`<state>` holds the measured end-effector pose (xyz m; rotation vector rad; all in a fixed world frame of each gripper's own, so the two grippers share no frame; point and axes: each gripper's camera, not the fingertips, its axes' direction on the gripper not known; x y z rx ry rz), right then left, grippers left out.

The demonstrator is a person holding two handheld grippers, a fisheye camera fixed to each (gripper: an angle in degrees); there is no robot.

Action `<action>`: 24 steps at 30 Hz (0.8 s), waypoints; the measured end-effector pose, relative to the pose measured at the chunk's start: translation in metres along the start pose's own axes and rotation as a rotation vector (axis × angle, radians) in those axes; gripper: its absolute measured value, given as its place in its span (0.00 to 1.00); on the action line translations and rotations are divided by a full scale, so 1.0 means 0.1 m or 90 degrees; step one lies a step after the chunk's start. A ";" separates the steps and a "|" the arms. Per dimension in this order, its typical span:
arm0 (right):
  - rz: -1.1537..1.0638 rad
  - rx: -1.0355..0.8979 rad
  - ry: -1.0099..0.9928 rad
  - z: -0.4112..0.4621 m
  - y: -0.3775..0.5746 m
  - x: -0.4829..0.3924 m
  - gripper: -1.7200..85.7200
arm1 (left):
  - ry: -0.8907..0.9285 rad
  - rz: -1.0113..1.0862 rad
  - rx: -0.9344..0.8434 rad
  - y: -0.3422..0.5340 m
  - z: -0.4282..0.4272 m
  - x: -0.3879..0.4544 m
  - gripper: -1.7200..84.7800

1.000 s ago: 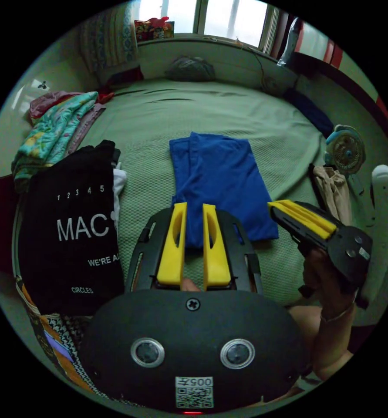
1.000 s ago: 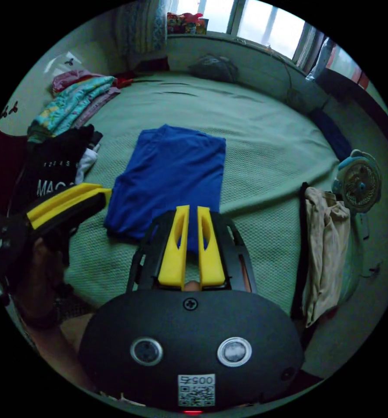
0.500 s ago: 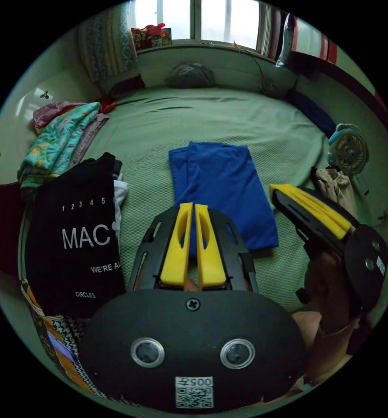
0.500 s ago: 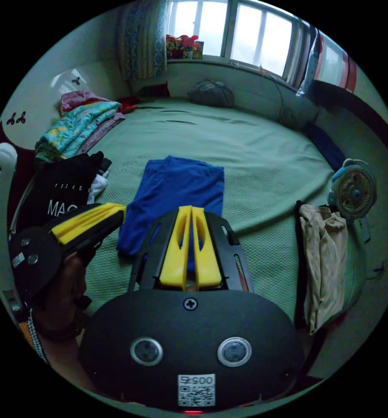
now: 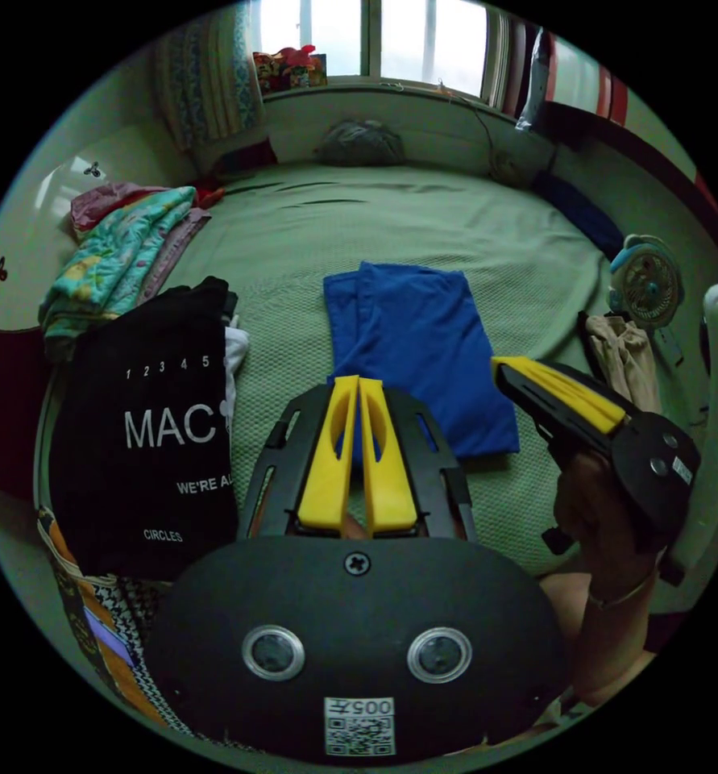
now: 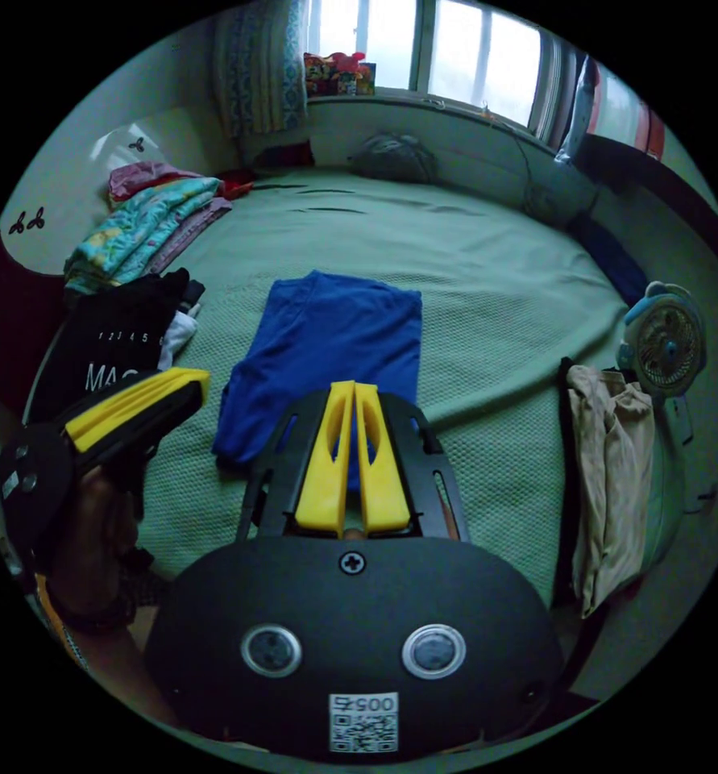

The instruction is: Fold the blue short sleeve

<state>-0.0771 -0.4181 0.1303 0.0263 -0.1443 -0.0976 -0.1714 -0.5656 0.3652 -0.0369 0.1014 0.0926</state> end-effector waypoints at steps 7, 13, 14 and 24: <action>-0.014 -0.002 -0.007 0.04 0.01 -0.09 0.01 | -0.011 -0.009 0.002 -0.03 0.01 0.02 0.01; -0.005 -0.002 -0.018 0.04 0.01 -0.11 0.01 | -0.002 0.004 -0.012 -0.03 0.03 0.02 0.01; -0.006 0.000 -0.022 0.04 0.01 -0.11 0.01 | -0.005 0.004 -0.011 -0.02 0.03 0.02 0.01; -0.043 -0.006 0.014 0.09 0.05 -0.25 0.01 | 0.004 -0.014 -0.005 0.01 0.03 -0.12 0.01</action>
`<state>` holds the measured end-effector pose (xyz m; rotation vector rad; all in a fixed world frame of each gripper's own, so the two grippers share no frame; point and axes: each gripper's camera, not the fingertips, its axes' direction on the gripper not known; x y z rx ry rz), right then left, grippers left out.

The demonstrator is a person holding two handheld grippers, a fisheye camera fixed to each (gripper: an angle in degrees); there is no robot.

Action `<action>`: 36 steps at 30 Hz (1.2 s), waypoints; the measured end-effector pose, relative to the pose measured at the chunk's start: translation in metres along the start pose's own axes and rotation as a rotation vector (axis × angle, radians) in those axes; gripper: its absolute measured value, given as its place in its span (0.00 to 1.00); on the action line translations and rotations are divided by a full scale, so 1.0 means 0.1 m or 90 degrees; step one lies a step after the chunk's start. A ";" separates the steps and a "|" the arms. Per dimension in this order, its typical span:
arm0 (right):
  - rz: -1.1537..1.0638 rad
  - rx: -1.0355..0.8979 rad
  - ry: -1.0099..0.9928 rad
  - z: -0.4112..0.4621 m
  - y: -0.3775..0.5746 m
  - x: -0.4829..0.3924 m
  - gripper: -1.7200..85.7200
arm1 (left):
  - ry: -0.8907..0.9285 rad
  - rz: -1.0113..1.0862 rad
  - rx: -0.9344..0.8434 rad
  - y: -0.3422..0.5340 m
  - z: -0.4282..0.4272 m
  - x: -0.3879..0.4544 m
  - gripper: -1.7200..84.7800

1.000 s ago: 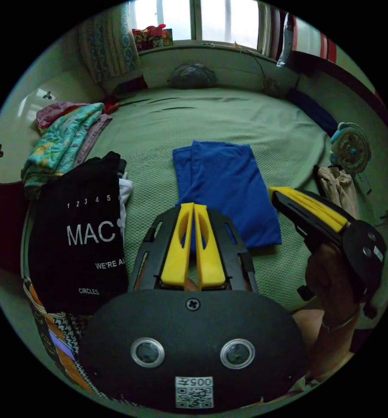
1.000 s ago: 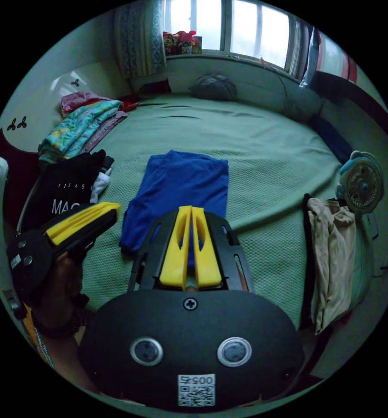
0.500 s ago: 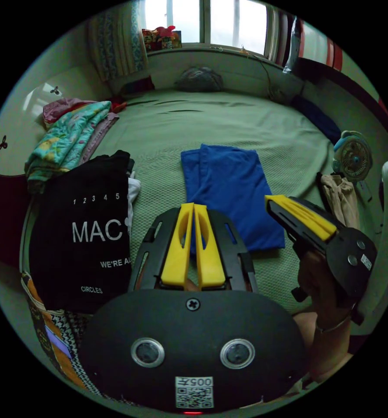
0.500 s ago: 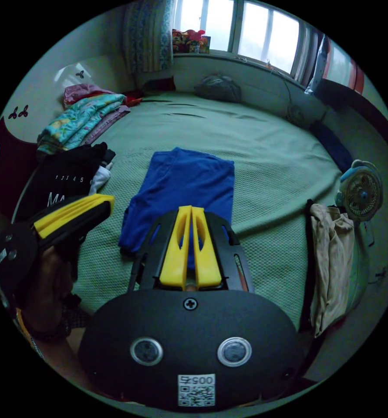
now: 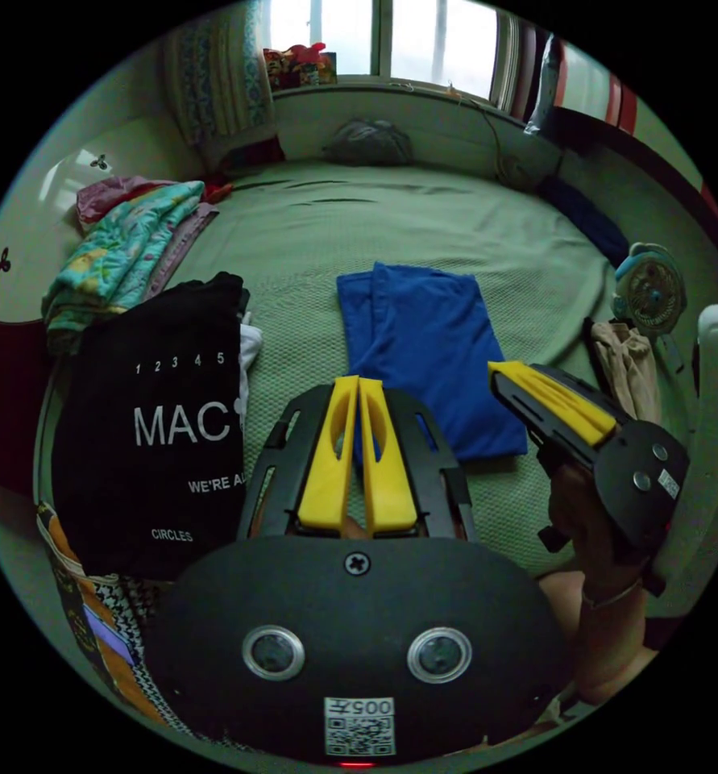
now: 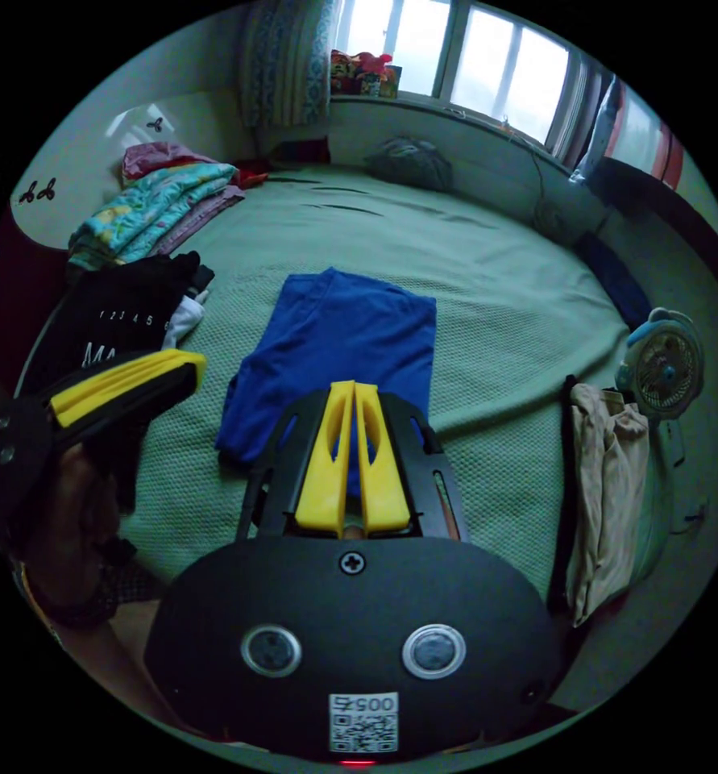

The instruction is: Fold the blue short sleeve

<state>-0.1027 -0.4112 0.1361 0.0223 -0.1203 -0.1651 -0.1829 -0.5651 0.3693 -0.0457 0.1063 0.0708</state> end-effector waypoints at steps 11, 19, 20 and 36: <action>-0.013 0.005 -0.004 0.02 -0.05 -0.13 0.01 | -0.002 -0.023 0.000 0.05 0.04 -0.28 0.01; -0.030 0.002 0.006 0.07 -0.07 -0.25 0.01 | 0.003 -0.030 0.002 0.10 0.09 -0.47 0.01; -0.031 0.004 0.007 0.08 -0.08 -0.26 0.01 | 0.003 -0.030 0.001 0.10 0.10 -0.48 0.01; -0.034 0.006 -0.032 0.24 -0.22 -0.35 0.01 | 0.008 -0.037 -0.006 0.15 0.31 -0.90 0.01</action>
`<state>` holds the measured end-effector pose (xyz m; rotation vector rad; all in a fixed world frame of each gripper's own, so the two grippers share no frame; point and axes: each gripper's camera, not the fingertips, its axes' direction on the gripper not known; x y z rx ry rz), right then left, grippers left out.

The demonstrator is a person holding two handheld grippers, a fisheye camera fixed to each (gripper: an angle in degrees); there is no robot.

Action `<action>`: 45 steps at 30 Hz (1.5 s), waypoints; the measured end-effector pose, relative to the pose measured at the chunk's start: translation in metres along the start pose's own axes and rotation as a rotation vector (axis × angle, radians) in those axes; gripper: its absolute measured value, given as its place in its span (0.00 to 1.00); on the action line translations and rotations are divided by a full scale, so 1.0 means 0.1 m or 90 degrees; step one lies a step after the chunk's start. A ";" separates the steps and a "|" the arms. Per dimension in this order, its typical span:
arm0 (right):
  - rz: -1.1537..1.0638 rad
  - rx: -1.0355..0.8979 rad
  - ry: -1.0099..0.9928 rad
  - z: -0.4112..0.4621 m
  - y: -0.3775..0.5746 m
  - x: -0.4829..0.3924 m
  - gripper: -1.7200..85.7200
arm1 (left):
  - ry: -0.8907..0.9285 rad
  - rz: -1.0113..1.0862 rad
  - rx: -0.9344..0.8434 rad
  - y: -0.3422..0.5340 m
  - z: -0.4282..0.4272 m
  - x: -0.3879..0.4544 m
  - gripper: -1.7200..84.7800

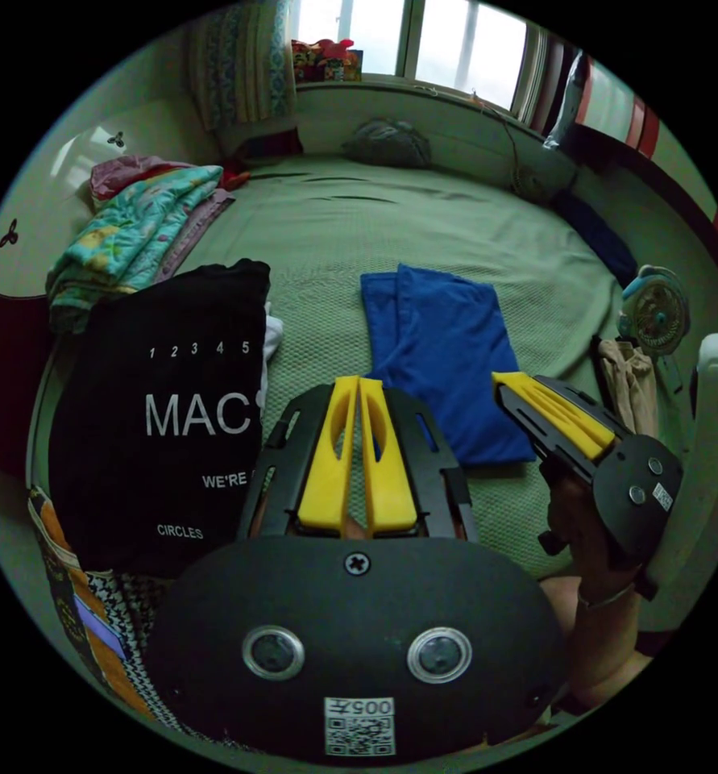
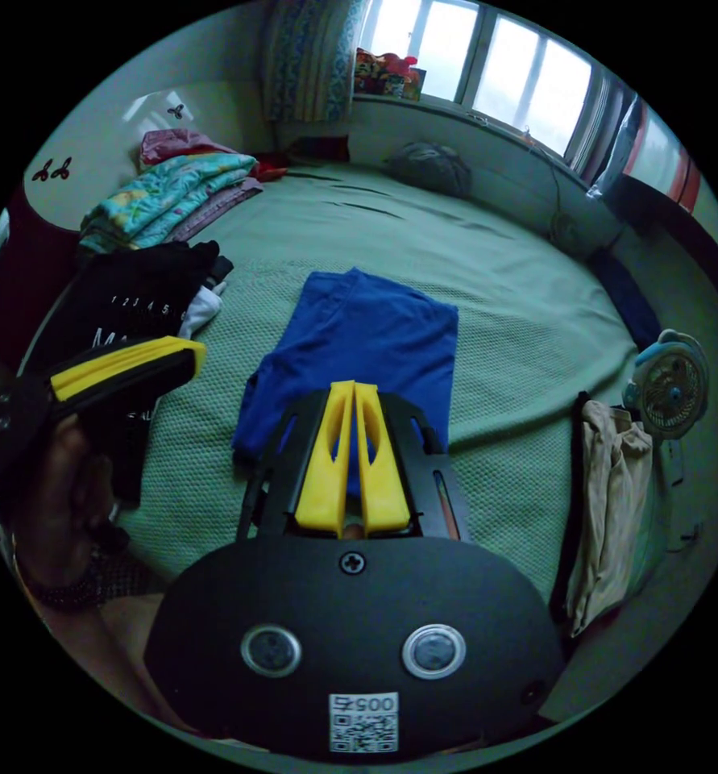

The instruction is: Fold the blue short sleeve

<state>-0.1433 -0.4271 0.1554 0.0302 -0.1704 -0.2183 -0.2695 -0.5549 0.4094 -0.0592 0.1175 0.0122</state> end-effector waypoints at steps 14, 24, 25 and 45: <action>-0.064 -0.031 -0.121 0.43 -0.23 -0.14 0.10 | 0.020 -0.026 -0.005 -0.04 0.27 -0.42 0.01; -0.077 -0.095 -0.130 0.88 -0.41 -0.19 0.15 | 0.018 -0.022 -0.015 -0.08 0.52 -0.61 0.01; -0.081 -0.098 -0.124 0.93 -0.43 -0.20 0.15 | 0.018 -0.022 -0.016 -0.09 0.55 -0.62 0.01; 0.015 -0.057 -0.223 0.92 -0.57 0.70 0.01 | 0.013 0.033 -0.045 -0.30 1.27 -0.28 0.01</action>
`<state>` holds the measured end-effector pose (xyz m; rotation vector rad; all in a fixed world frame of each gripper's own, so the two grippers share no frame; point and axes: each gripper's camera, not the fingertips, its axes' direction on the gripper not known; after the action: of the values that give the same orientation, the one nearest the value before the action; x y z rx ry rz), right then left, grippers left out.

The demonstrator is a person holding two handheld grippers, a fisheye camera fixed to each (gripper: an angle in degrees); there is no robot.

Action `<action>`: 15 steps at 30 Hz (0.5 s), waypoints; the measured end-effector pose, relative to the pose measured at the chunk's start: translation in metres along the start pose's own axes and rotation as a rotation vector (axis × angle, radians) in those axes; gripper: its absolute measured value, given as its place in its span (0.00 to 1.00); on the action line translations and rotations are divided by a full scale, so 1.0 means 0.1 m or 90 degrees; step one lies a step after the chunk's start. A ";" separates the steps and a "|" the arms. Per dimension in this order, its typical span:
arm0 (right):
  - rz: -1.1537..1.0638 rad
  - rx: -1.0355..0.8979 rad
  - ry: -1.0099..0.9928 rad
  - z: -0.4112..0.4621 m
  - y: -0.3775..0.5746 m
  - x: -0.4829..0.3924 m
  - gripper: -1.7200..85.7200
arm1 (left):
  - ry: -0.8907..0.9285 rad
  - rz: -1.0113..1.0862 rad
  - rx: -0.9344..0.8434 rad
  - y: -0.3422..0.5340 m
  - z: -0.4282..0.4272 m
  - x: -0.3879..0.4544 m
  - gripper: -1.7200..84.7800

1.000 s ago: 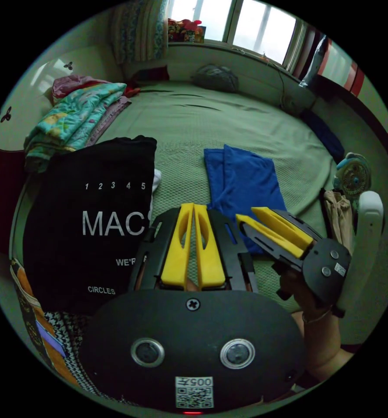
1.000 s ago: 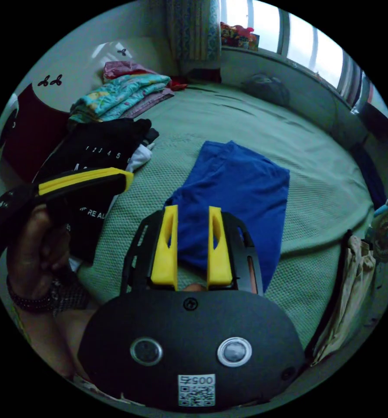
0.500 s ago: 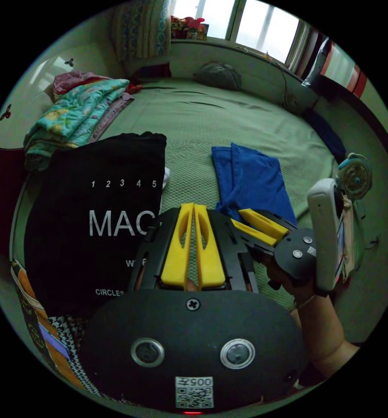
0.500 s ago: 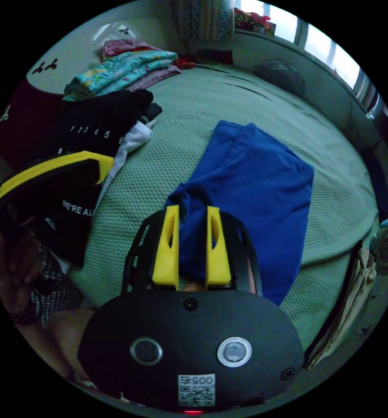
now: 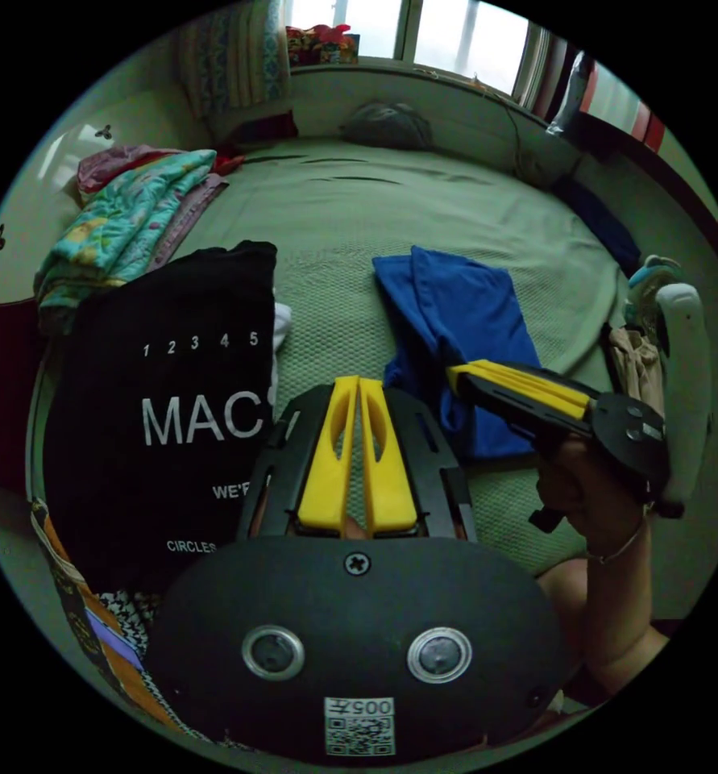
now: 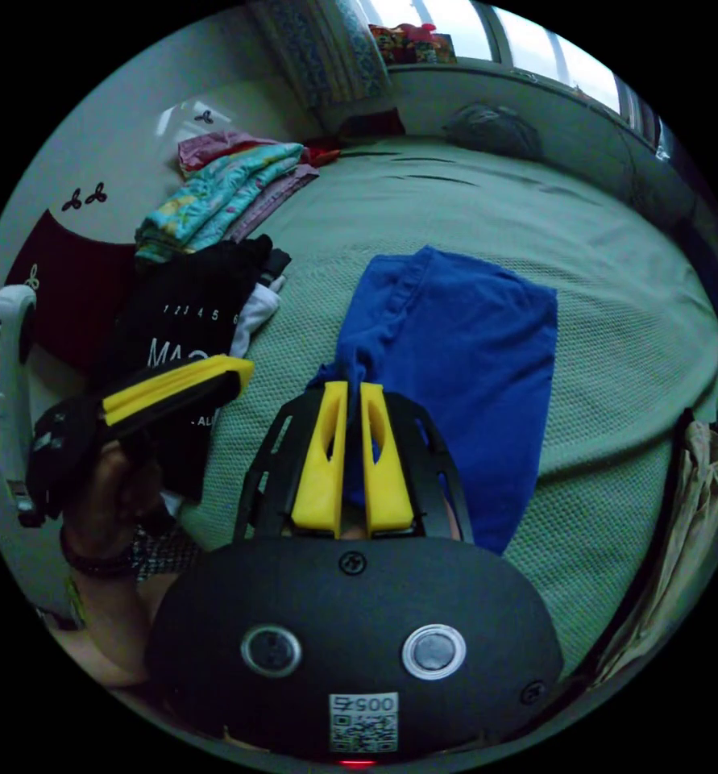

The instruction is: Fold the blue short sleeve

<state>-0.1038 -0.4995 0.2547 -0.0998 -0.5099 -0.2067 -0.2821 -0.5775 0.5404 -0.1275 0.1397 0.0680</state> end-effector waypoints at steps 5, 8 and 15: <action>0.022 0.009 -0.021 -0.05 -0.02 0.22 0.01 | 0.063 0.007 -0.015 -0.12 0.30 0.18 0.01; 0.026 0.012 -0.025 -0.05 -0.04 0.29 0.01 | 0.083 0.023 -0.027 -0.17 0.47 0.32 0.01; 0.042 0.005 -0.003 -0.01 -0.14 0.43 0.06 | 0.098 0.031 -0.038 -0.26 0.70 0.48 0.01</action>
<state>-0.0699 -0.5202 0.2755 -0.1091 -0.5114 -0.1404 -0.2233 -0.5912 0.6059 -0.1889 0.2942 0.1116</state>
